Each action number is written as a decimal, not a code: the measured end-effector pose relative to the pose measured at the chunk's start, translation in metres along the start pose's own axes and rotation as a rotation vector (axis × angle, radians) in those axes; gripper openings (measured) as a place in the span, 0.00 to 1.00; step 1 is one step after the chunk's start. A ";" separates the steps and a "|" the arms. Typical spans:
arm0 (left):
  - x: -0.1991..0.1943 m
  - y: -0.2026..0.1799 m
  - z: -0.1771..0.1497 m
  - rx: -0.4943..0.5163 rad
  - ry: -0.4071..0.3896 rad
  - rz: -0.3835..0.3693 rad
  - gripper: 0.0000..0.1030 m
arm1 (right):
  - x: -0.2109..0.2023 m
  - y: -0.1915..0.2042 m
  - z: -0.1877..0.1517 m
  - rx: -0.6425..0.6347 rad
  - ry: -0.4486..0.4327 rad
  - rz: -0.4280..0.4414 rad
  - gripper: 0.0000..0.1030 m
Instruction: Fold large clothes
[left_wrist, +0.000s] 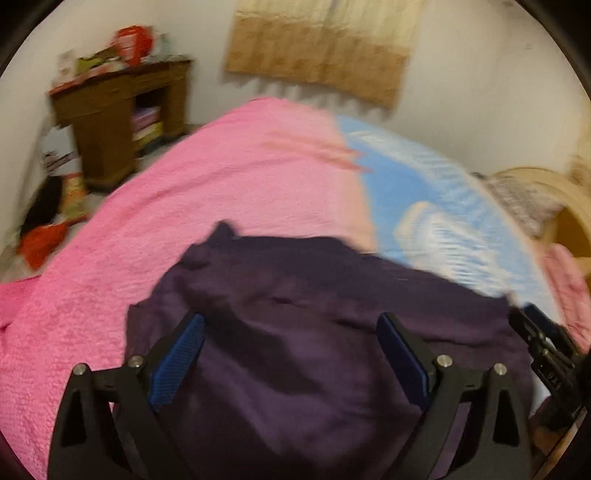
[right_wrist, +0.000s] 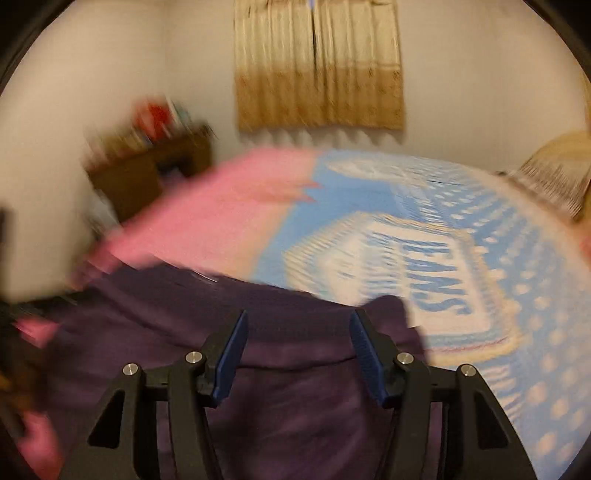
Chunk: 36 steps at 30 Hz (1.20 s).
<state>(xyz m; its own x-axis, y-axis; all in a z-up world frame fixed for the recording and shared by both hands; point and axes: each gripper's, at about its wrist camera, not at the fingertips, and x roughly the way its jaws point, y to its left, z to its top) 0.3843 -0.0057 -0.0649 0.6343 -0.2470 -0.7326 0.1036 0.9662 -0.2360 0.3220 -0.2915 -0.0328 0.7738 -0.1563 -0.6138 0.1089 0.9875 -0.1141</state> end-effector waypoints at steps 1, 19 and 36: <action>0.015 0.020 0.000 -0.109 0.046 -0.050 0.93 | 0.032 -0.004 -0.012 -0.047 0.084 -0.025 0.56; 0.045 0.000 -0.007 -0.054 -0.064 0.196 0.92 | -0.071 -0.007 -0.030 0.140 -0.130 0.173 0.57; -0.097 0.081 -0.047 -0.064 -0.168 0.037 1.00 | -0.027 0.030 -0.069 -0.025 0.008 0.066 0.63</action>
<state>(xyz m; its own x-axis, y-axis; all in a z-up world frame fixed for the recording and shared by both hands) 0.2953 0.0936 -0.0426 0.7564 -0.1905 -0.6258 0.0322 0.9664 -0.2551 0.2616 -0.2592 -0.0733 0.7737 -0.0913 -0.6269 0.0423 0.9948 -0.0926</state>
